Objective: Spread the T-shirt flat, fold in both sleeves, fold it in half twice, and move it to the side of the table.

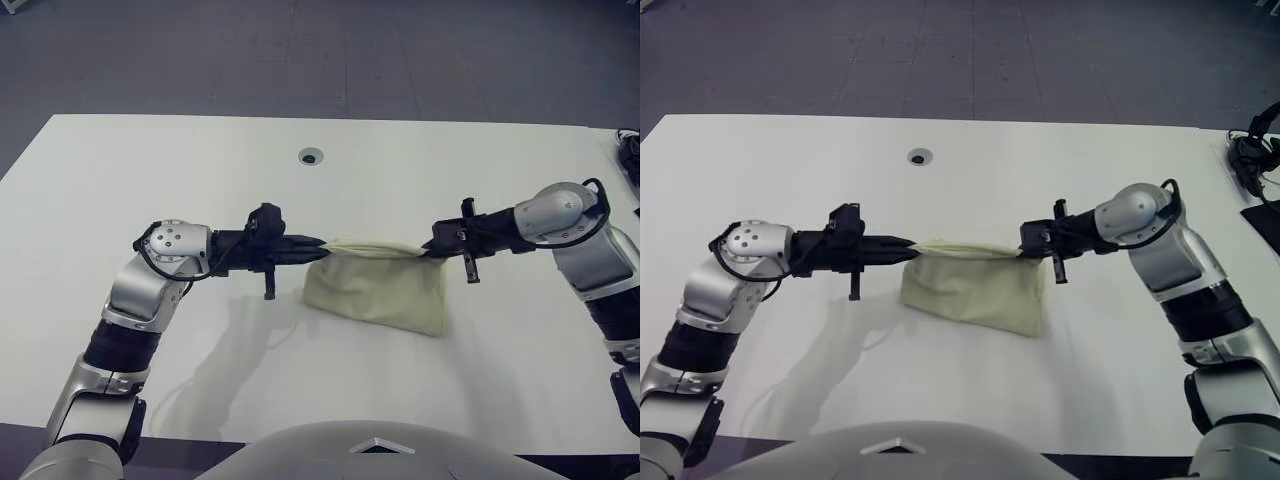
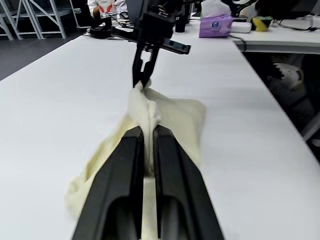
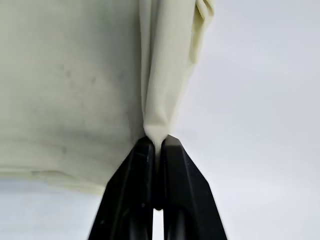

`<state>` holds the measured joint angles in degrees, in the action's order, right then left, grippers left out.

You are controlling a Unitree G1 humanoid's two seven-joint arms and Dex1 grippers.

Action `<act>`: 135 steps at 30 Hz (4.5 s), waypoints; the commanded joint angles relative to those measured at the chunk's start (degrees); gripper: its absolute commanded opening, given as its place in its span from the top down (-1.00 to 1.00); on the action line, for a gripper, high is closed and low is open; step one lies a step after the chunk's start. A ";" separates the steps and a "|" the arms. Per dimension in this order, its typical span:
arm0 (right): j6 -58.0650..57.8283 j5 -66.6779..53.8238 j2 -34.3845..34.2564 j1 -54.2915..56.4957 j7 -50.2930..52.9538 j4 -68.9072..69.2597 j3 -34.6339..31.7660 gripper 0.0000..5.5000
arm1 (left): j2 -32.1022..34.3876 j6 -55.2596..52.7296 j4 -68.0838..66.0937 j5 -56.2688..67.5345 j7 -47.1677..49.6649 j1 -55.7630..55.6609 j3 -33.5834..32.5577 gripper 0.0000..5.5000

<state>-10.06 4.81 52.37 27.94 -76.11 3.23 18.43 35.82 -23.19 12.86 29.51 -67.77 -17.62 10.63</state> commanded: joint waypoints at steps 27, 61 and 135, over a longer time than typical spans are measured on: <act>-1.44 9.48 -2.99 -3.99 14.78 -5.74 0.96 0.83 | -17.10 11.83 -30.31 -23.42 24.05 -12.24 4.78 0.53; 10.38 20.90 -15.35 -9.74 56.13 -14.36 -4.83 -0.96 | -19.88 13.37 -7.25 -23.82 31.52 12.16 4.48 -0.96; 17.48 1.43 5.29 -47.21 23.81 23.13 -11.43 -0.96 | -18.32 13.97 -11.57 -27.56 29.26 9.27 13.83 -0.96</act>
<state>7.76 5.08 57.88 -18.48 -51.19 27.23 5.47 17.59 -10.72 2.89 2.04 -38.92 -7.84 25.81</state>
